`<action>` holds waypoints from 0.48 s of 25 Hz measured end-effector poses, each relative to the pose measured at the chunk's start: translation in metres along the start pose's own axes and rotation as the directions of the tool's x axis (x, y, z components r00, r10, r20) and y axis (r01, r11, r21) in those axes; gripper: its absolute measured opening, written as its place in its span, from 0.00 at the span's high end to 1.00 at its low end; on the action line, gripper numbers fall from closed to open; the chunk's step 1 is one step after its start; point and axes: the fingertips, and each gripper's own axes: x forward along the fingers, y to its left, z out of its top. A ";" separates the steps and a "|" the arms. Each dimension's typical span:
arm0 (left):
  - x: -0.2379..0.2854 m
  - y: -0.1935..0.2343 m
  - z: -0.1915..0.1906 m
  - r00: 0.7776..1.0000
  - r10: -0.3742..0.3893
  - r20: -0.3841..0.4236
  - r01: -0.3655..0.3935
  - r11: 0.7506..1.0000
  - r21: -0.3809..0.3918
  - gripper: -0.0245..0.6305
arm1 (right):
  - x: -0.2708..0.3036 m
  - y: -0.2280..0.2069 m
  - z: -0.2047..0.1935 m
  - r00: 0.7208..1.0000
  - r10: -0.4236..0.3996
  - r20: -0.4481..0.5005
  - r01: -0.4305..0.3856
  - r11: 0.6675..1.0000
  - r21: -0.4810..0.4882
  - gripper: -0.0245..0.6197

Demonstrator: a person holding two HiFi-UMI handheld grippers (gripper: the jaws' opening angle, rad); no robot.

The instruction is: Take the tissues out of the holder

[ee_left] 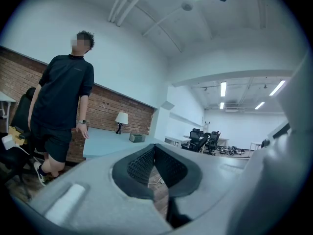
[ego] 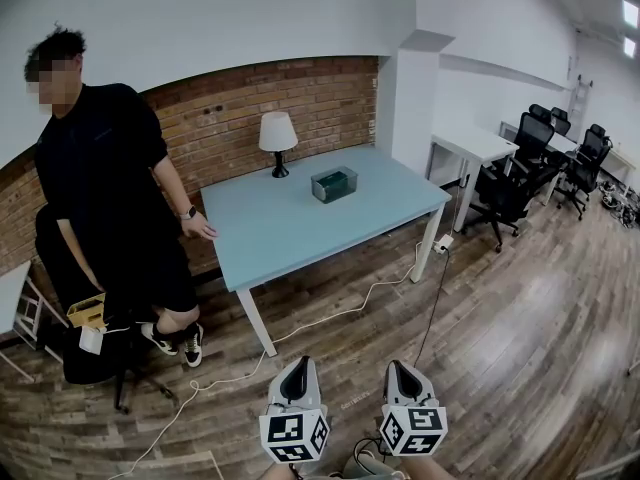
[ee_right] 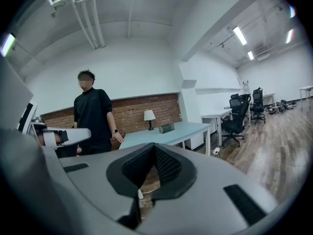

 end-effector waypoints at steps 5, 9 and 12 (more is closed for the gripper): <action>0.020 0.004 -0.001 1.000 -0.010 -0.007 0.010 1.000 -0.001 0.95 | 0.020 -0.008 0.001 1.000 -0.015 -0.006 0.016 1.000 0.013 0.95; 0.040 0.008 -0.005 1.000 -0.010 -0.011 0.010 1.000 -0.002 0.95 | 0.042 -0.013 0.002 1.000 -0.011 -0.007 0.011 1.000 0.012 0.96; 0.060 0.013 -0.004 1.000 -0.005 -0.008 0.005 1.000 0.000 0.95 | 0.064 -0.019 0.006 1.000 -0.004 -0.005 0.004 1.000 0.012 0.95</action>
